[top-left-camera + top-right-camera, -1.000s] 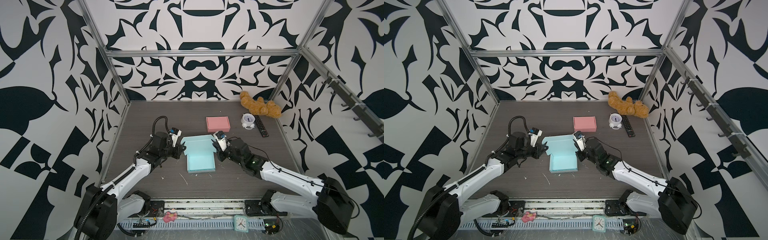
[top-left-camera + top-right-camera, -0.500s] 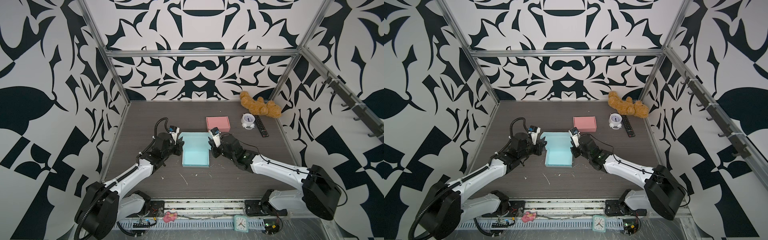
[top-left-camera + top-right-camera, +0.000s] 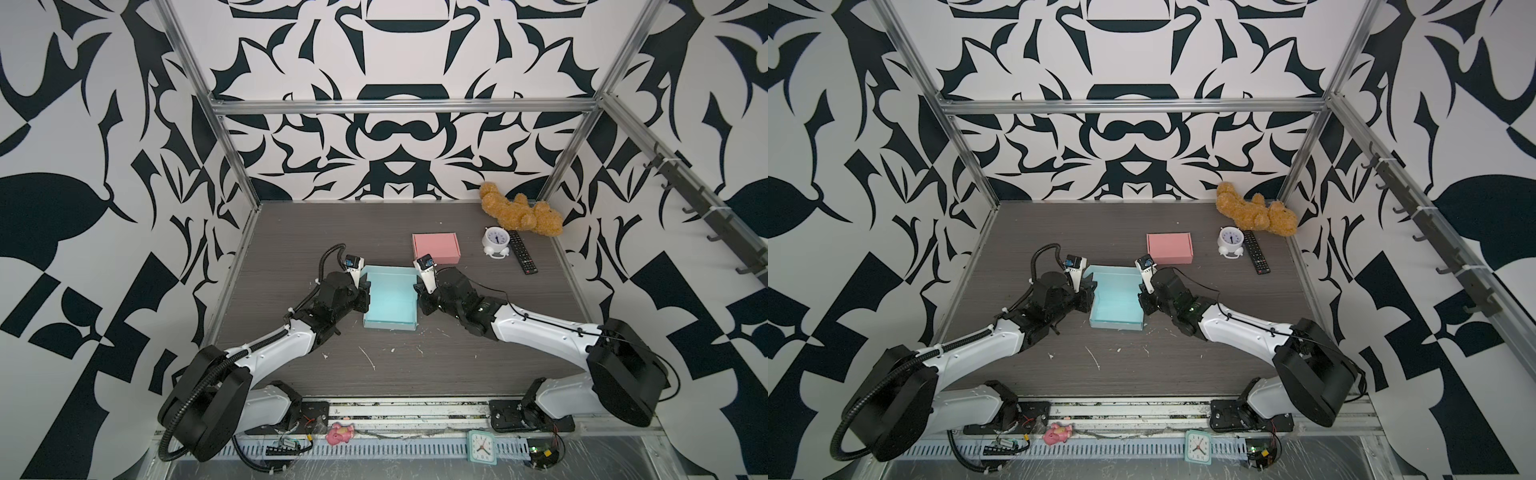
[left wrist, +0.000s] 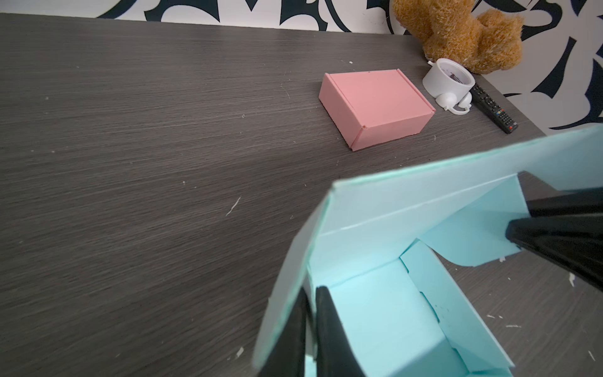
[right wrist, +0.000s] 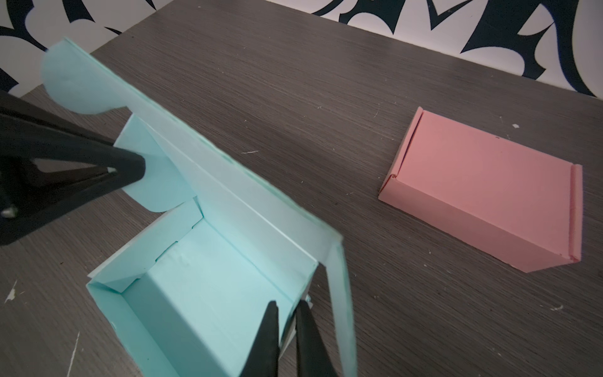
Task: Assemble paper box
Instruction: Fold the lid at the center of the table.
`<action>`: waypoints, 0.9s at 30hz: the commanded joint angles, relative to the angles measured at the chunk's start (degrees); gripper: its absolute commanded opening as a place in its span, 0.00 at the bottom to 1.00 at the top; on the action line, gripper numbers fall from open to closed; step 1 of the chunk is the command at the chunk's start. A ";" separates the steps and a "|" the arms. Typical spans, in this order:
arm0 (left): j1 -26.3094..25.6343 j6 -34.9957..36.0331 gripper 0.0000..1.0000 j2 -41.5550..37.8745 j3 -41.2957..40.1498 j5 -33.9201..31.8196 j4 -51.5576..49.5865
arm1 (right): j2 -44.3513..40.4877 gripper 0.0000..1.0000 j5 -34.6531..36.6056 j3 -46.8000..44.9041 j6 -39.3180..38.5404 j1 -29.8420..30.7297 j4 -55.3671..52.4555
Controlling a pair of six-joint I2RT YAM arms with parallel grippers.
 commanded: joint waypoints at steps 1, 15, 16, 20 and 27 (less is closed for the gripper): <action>-3.17 0.85 0.11 0.84 -2.51 2.19 8.91 | -0.88 0.14 -4.80 1.95 0.13 1.33 3.18; -7.84 1.77 0.13 5.12 -6.20 -4.77 17.22 | -2.29 0.14 -3.44 0.42 -0.50 1.30 2.17; -8.02 1.89 0.13 5.10 -6.30 -5.19 17.22 | -2.60 0.14 -3.23 0.27 -0.64 1.33 1.84; -8.39 2.56 0.13 4.49 -6.70 -6.06 17.14 | -4.34 0.14 -1.63 -0.84 -1.33 1.31 -0.11; -9.17 3.33 0.14 5.46 -6.66 -6.57 16.85 | -6.35 0.15 0.08 -4.02 -1.63 1.33 -1.10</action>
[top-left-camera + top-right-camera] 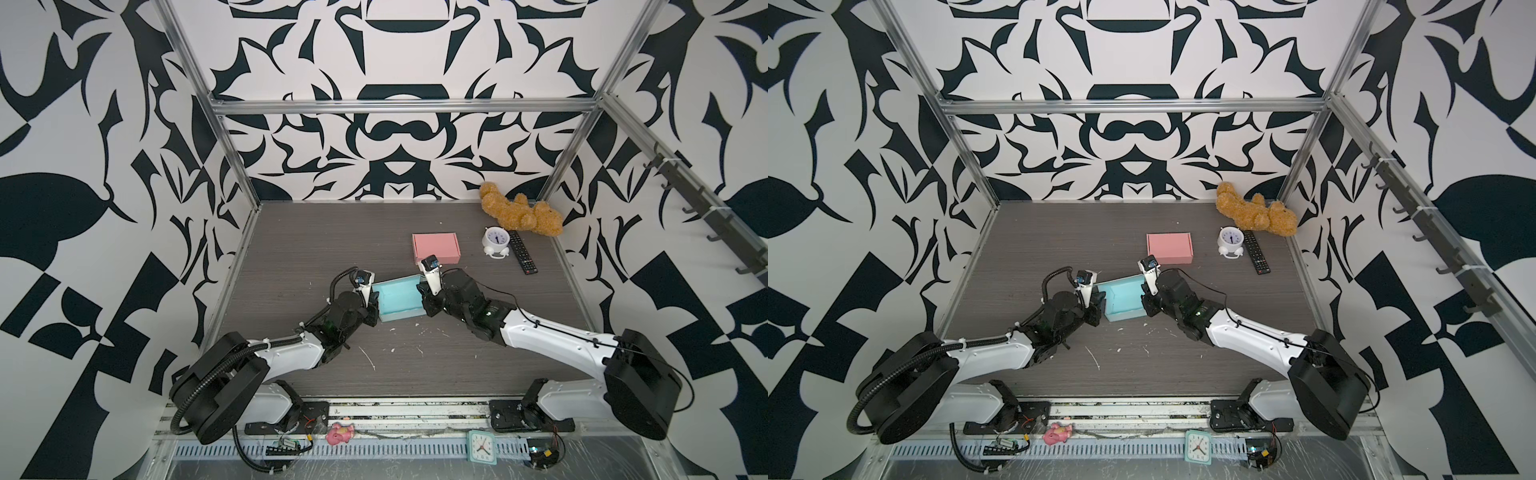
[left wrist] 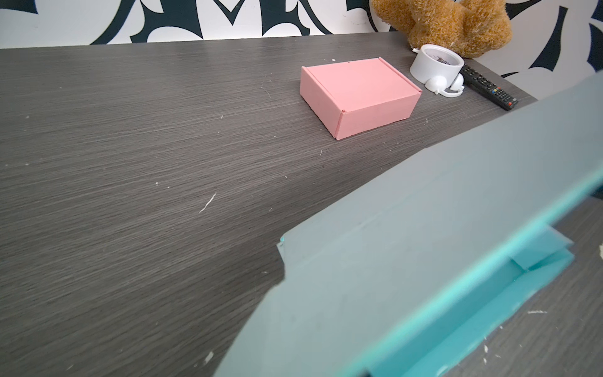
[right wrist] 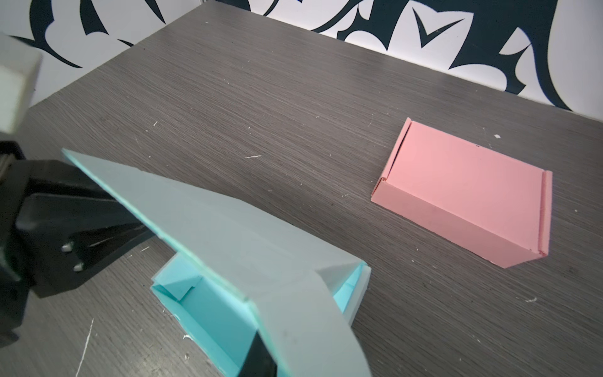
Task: Assemble paper box
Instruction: Fold the lid at the center of the table.
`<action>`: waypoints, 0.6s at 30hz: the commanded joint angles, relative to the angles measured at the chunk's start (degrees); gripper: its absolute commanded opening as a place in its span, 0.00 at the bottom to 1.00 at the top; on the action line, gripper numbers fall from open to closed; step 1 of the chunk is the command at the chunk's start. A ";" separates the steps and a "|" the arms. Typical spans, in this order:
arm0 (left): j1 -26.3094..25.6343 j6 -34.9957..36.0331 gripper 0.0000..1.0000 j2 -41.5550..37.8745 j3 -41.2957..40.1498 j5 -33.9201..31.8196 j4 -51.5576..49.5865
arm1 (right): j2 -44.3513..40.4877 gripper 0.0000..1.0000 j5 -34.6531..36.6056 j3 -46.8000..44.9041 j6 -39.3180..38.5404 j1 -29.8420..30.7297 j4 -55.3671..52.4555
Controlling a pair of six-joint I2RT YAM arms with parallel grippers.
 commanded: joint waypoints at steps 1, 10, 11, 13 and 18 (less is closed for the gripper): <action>-1.10 1.07 0.14 0.92 -0.23 1.45 2.66 | -0.53 0.15 -0.64 -1.24 -0.64 0.89 0.27; -2.85 2.08 0.14 2.89 0.75 -0.05 1.98 | -0.92 0.15 0.49 -3.34 0.08 0.82 0.04; -3.19 2.27 0.14 3.31 0.87 -0.52 1.87 | -1.11 0.15 0.51 -3.55 0.12 0.88 0.07; -3.98 2.64 0.14 4.08 1.20 -1.50 1.87 | -1.22 0.15 0.74 -3.90 0.19 0.81 0.04; -5.32 3.45 0.14 5.25 2.49 -3.35 0.65 | -1.09 0.15 1.59 -4.73 1.25 0.89 0.03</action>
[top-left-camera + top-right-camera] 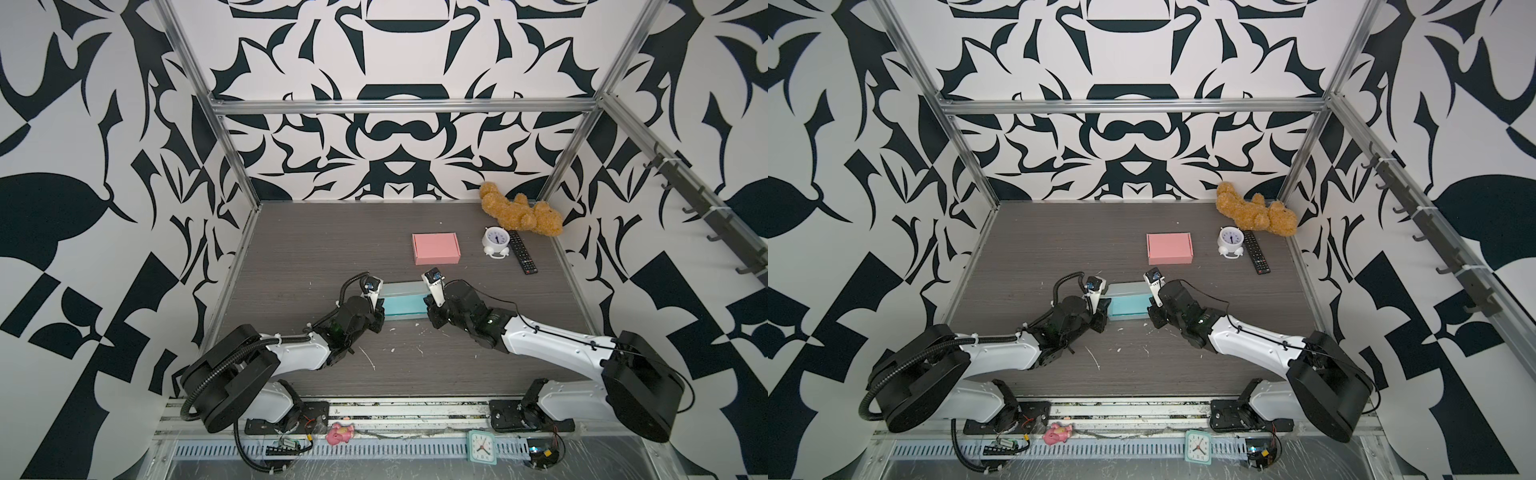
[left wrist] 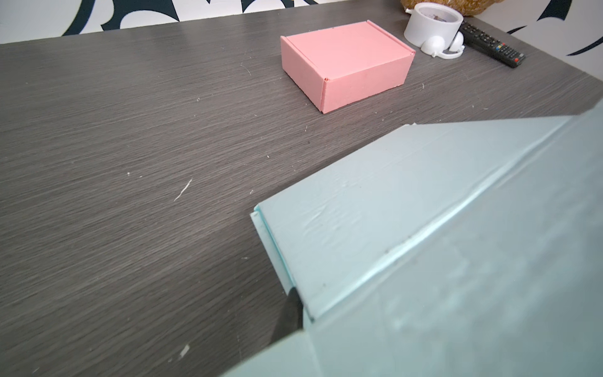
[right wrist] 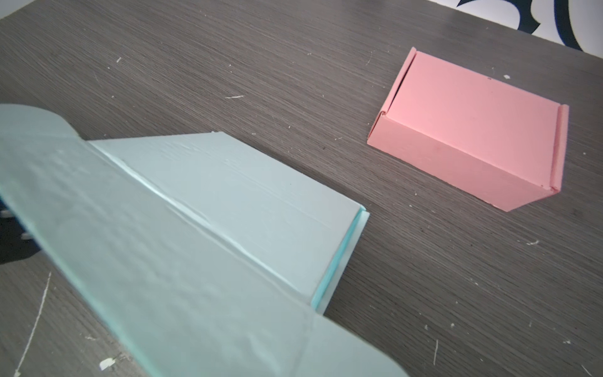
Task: Assemble paper box
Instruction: Fold the lid at the center of the table.
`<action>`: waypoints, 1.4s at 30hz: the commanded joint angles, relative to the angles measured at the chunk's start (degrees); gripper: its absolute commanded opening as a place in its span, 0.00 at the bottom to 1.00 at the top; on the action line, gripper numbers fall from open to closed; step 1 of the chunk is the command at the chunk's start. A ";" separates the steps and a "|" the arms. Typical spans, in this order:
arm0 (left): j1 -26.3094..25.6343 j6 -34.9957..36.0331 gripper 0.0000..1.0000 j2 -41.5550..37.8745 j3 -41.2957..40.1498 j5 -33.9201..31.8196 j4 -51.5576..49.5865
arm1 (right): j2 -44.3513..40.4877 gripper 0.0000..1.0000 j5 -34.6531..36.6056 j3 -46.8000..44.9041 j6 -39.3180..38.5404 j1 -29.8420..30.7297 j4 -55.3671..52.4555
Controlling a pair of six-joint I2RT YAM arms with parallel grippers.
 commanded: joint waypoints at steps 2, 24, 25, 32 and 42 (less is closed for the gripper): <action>-1.71 1.24 0.14 1.35 2.29 -1.19 0.34 | -1.23 0.15 0.26 -0.56 1.28 0.71 1.70; -3.40 1.30 0.14 5.67 5.95 -4.37 -2.37 | -9.71 0.51 8.21 -7.87 6.47 -0.29 0.49; -3.40 1.20 0.14 5.67 5.95 -4.54 -2.40 | -10.67 0.52 8.36 -8.46 6.41 -0.28 0.68; -3.36 0.84 0.14 6.45 6.76 -4.99 -3.13 | -18.23 0.57 8.17 -8.08 5.76 -0.29 -3.80; -3.40 0.12 0.14 6.47 6.74 -5.08 -3.15 | -23.33 0.59 7.17 -1.12 5.64 -0.38 -14.45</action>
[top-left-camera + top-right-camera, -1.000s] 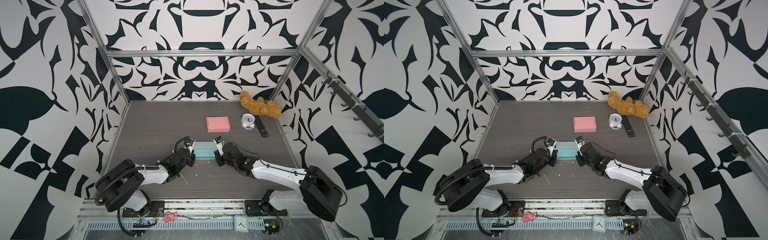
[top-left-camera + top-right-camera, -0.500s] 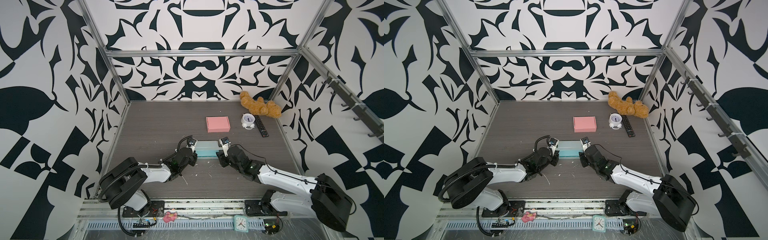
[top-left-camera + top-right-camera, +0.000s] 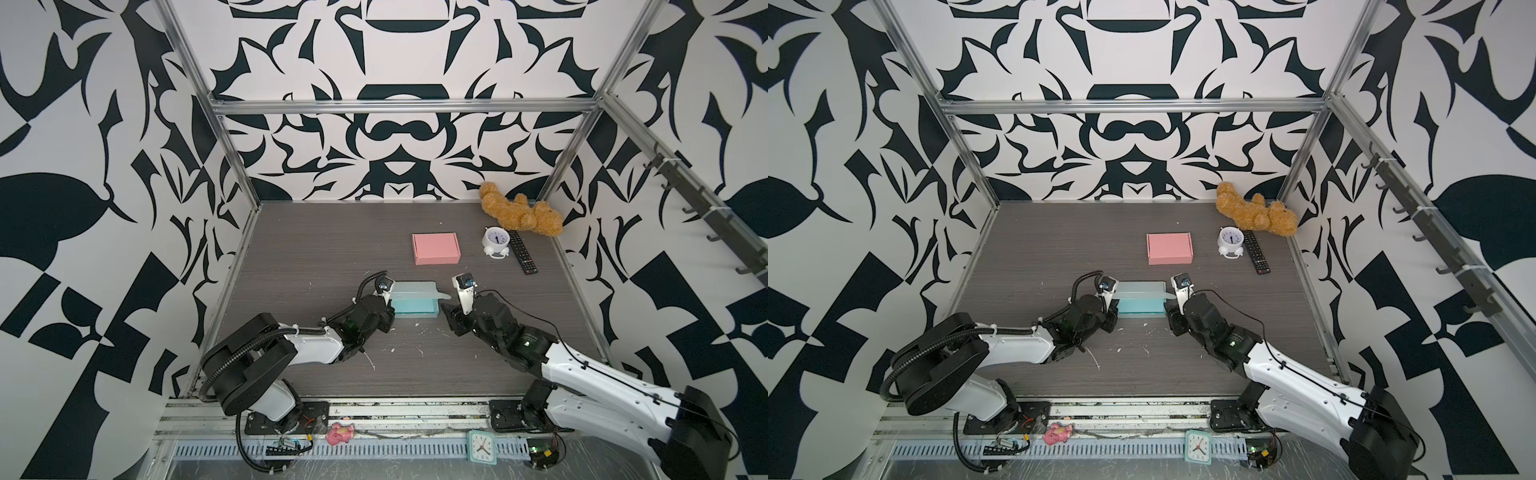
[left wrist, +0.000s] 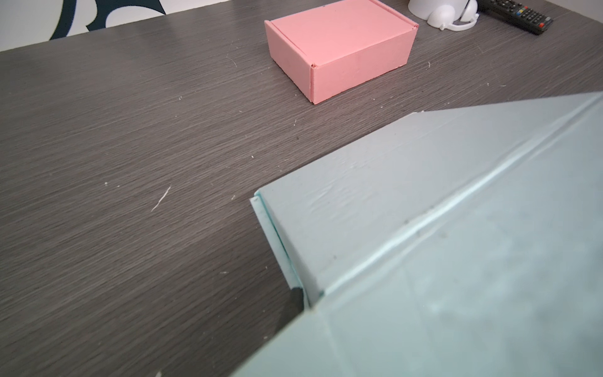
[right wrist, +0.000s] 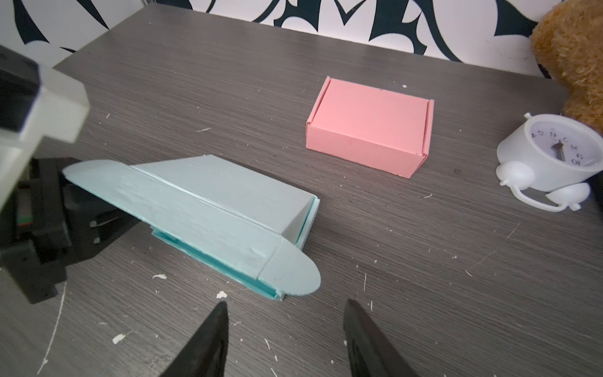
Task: Assemble paper box
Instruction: Fold the lid at the center of the table.
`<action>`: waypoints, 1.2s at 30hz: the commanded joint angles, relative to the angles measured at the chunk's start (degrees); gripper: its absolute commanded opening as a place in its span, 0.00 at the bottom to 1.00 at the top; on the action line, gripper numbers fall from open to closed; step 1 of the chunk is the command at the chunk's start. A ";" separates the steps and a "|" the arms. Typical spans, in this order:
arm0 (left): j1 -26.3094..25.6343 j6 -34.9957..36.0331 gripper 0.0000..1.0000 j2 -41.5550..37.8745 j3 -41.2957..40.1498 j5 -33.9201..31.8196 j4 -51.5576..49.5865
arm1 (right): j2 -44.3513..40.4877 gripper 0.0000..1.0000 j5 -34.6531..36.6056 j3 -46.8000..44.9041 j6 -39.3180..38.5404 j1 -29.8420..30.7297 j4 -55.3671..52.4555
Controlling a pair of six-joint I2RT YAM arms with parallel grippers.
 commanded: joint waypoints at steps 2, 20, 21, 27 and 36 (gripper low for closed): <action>-0.19 -0.59 0.15 0.08 1.08 -0.54 -0.20 | -0.19 0.59 -0.78 5.93 0.11 -0.21 -3.96; -1.74 -17.26 0.99 -16.55 3.14 9.70 -29.29 | 5.39 0.60 -1.18 15.16 -2.42 -0.84 -7.00; -1.77 -18.04 0.99 -17.66 3.65 10.92 -32.19 | 5.57 0.60 -1.28 15.51 -2.44 -0.98 -7.53; -1.77 -18.22 0.99 -25.48 8.75 18.03 -49.05 | 7.01 0.60 -2.48 17.77 -2.16 -2.40 -10.63; -1.52 -16.07 0.99 -31.34 21.09 16.57 -65.34 | 10.19 0.61 -10.42 20.62 -2.66 -7.45 -13.16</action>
